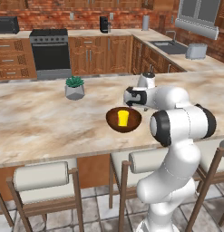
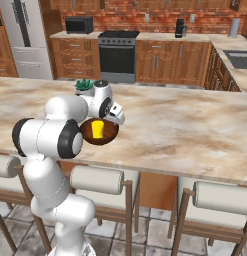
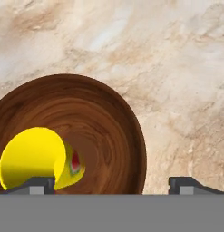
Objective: Place the cup inside the bowl on the dining table and move the bowl to any counter.
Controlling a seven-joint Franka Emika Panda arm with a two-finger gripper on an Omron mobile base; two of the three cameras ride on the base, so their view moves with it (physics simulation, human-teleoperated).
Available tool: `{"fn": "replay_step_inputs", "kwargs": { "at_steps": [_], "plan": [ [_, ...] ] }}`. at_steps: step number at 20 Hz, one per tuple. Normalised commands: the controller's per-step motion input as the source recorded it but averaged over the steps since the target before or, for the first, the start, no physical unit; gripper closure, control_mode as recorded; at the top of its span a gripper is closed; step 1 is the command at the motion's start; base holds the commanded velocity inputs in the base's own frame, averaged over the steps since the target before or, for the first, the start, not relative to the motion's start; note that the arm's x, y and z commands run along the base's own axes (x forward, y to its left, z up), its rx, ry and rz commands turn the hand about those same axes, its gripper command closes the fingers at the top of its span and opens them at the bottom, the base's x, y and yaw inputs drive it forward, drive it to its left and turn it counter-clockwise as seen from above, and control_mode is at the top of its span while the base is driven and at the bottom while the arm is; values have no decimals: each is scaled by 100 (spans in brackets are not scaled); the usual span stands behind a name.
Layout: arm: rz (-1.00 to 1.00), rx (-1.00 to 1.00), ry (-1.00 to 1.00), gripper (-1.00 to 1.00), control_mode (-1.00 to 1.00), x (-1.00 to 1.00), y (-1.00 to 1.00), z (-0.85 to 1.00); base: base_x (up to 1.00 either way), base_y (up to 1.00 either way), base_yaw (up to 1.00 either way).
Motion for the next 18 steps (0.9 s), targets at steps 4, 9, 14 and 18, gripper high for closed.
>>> {"fn": "replay_step_inputs", "kwargs": {
  "at_steps": [4,9,14,18],
  "plan": [
    [11,0,0,-100,-100,0,-42,0,0,0,0],
    [13,2,0,-100,-100,0,-35,0,0,0,0],
    [16,8,0,-100,-100,0,-13,0,0,0,0],
    [18,15,1,-100,-100,0,0,0,0,0,0]
  ]
}}
